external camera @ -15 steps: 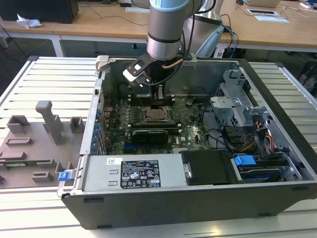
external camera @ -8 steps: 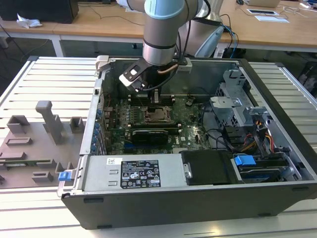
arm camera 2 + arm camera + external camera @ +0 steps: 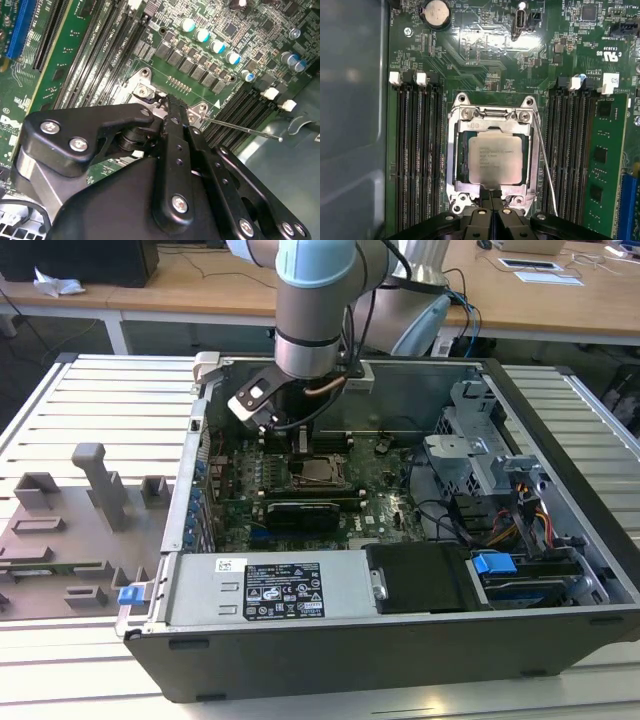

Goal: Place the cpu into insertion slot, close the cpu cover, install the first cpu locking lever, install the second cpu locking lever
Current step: 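Close the cpu cover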

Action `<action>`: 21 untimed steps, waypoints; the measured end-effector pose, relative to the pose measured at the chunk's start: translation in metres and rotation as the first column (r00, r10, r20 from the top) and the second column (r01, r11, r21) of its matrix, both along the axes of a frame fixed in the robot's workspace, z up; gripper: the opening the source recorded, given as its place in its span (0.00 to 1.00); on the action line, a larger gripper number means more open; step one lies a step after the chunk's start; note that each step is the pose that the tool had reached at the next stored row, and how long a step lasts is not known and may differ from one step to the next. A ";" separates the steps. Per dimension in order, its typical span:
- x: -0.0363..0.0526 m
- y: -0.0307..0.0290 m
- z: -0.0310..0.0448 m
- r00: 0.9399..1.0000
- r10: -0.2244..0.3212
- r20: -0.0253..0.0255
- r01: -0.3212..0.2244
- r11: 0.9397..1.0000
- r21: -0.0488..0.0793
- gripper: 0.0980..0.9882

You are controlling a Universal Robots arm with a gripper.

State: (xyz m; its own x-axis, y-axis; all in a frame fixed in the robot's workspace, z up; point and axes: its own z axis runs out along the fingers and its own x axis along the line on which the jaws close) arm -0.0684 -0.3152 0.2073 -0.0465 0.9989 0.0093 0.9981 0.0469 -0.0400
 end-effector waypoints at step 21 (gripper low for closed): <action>0.0297 0.0001 0.0502 1.000 0.003 0.000 -0.003 1.000 0.000 0.01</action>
State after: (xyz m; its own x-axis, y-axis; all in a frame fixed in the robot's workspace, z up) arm -0.0387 -0.3151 0.2575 -0.0499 0.9987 0.0096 0.9979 0.0503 -0.0402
